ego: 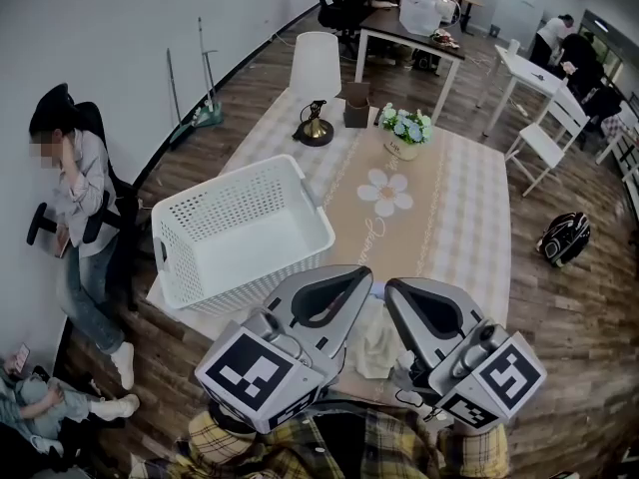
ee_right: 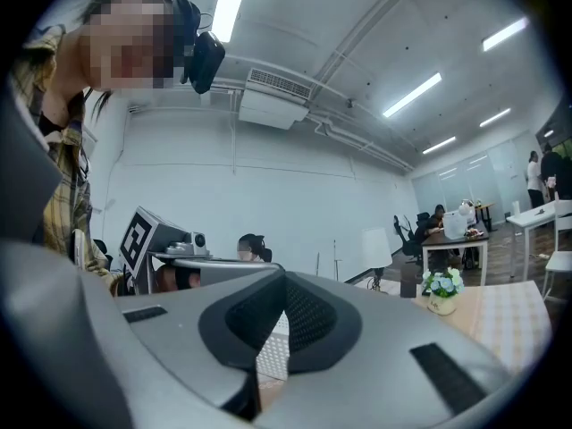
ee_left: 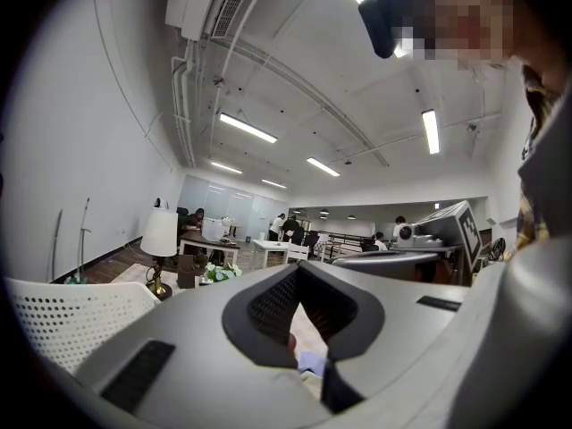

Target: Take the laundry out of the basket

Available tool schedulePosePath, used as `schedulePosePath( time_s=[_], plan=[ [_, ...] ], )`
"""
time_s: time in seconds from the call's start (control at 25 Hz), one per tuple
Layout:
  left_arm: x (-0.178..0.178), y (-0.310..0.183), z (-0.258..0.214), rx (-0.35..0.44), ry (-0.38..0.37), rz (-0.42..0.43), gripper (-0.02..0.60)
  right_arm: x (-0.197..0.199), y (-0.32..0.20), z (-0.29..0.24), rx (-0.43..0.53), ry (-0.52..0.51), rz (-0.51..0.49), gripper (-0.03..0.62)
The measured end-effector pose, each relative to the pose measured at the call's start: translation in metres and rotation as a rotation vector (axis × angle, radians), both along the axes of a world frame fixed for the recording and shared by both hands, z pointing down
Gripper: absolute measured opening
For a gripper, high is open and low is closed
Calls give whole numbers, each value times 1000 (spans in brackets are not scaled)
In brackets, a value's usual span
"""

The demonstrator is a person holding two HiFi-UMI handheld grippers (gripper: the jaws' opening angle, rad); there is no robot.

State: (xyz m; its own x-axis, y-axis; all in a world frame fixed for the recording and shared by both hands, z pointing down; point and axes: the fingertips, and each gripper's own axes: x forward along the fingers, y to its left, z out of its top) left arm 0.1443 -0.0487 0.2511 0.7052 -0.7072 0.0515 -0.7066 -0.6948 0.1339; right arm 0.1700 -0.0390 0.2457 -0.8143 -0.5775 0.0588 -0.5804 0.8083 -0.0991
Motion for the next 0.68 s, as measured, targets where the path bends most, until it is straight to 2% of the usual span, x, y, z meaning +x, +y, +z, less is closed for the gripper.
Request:
schedulePosePath(
  time_s=[0.16,0.28,0.68],
  plan=[
    [4,1,1,-33,2,7,20,0,0,1,-5,2,-5,-3],
    [3,-2,2,-7,-6,6,20,1,-2,2,-10,3,-3,-3],
    [-1,-4,6,-10,-2,-11,21,3,-5,4,-14,0,4,-2]
  ],
)
